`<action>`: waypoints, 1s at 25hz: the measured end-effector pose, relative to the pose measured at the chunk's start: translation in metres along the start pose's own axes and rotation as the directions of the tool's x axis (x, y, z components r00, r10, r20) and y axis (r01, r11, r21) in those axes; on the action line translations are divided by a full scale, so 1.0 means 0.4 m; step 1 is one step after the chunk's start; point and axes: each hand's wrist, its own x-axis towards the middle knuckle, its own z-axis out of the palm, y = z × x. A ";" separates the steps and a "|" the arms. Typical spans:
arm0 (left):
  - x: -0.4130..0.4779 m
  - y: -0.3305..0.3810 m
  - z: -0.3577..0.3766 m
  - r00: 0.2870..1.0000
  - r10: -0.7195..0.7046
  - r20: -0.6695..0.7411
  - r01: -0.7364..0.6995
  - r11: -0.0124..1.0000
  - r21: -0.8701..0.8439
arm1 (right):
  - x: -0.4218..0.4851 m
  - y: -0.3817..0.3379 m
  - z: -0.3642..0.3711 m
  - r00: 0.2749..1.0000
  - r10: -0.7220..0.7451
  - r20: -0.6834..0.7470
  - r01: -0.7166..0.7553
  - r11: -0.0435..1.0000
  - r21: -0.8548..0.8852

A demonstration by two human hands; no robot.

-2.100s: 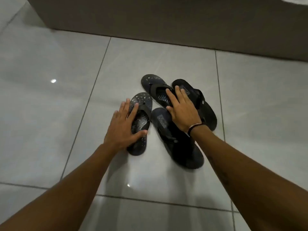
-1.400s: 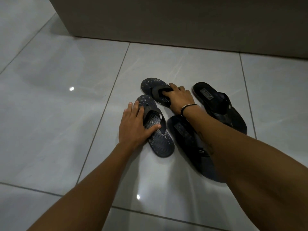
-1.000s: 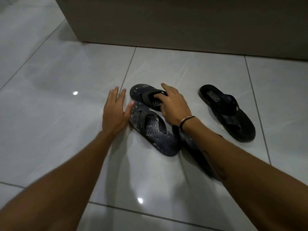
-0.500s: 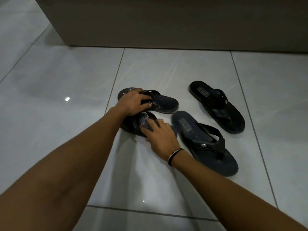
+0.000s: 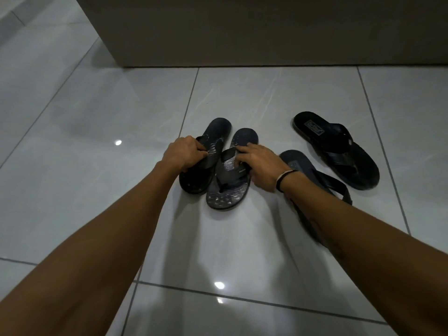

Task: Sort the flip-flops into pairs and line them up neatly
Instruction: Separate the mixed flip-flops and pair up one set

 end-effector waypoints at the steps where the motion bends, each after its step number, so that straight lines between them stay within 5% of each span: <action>1: -0.001 -0.006 0.003 1.000 -0.011 0.011 0.011 1.000 -0.022 | -0.001 -0.006 0.001 0.999 0.034 0.043 -0.036 0.998 0.055; 7: -0.014 -0.033 0.027 0.999 0.004 -0.052 -0.003 1.000 0.017 | -0.008 -0.034 0.045 0.977 0.189 0.104 -0.203 0.967 0.153; 10: -0.013 -0.039 0.019 0.998 0.010 0.063 0.003 0.980 -0.197 | 0.002 -0.038 0.056 0.968 0.215 0.129 -0.234 0.960 0.154; 25: -0.055 -0.147 -0.018 0.985 -0.157 0.067 0.168 0.960 -0.224 | 0.070 -0.157 0.112 0.981 0.175 0.089 -0.193 0.939 0.285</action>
